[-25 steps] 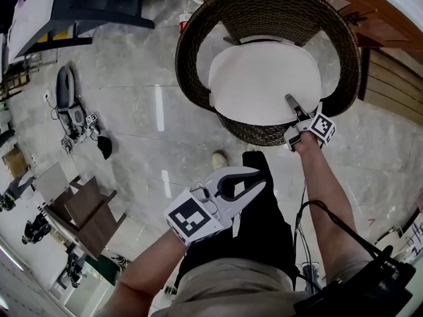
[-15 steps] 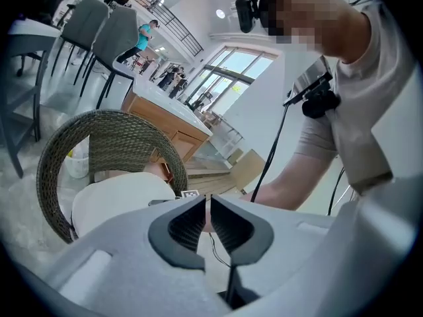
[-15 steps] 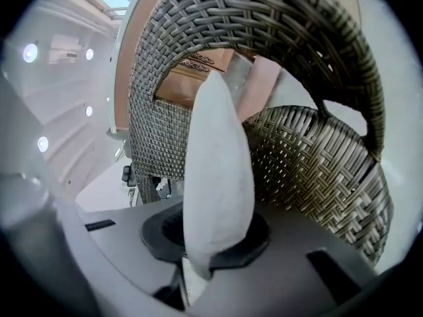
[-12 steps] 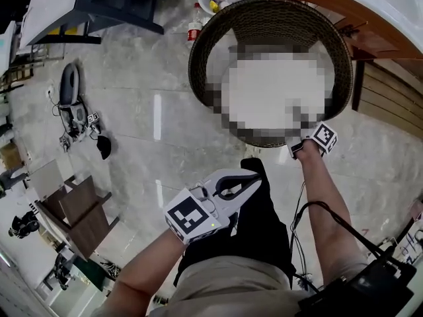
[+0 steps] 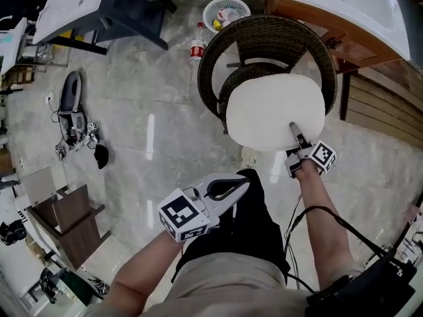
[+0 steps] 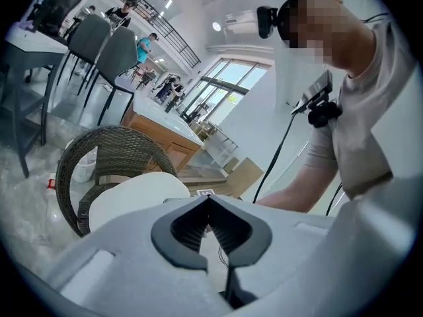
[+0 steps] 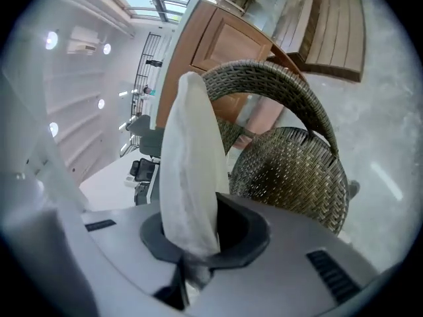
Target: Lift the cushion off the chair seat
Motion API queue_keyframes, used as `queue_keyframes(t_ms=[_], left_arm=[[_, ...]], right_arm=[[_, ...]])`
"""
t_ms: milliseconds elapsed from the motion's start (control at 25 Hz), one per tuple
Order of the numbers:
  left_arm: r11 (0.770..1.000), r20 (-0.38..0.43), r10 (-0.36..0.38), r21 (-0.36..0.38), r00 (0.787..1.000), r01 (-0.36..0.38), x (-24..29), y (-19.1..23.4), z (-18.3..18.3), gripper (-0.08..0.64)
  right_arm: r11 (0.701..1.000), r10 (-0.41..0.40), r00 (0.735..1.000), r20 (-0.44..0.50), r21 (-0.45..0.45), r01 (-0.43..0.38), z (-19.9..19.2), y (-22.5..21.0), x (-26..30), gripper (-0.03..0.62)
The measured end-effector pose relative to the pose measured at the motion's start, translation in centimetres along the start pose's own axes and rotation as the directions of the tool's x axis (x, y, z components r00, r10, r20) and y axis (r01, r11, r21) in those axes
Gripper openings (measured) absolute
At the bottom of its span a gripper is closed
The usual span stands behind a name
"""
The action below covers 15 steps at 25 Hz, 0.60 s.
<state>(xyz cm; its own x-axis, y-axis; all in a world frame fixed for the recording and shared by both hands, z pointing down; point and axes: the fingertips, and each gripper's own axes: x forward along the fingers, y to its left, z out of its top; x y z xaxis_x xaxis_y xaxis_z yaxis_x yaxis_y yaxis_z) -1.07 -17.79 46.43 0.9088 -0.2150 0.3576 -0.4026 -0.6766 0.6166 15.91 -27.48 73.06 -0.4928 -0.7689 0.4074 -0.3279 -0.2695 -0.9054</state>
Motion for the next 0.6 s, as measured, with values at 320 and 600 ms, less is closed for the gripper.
queue_keyframes(t_ms=[320, 600], left_arm=[[0.999, 0.042, -0.005, 0.040, 0.999, 0.003, -5.6, -3.6, 0.1, 0.006], [0.997, 0.097, -0.003, 0.073, 0.995, -0.004, -11.0, -7.1, 0.1, 0.006]], right_arm=[[0.996, 0.039, 0.999, 0.004, -0.084, -0.038, -3.3, 8.0, -6.0, 0.051], [0.986, 0.107, 0.994, -0.030, -0.125, -0.110, -8.2, 14.4, -11.5, 0.051]])
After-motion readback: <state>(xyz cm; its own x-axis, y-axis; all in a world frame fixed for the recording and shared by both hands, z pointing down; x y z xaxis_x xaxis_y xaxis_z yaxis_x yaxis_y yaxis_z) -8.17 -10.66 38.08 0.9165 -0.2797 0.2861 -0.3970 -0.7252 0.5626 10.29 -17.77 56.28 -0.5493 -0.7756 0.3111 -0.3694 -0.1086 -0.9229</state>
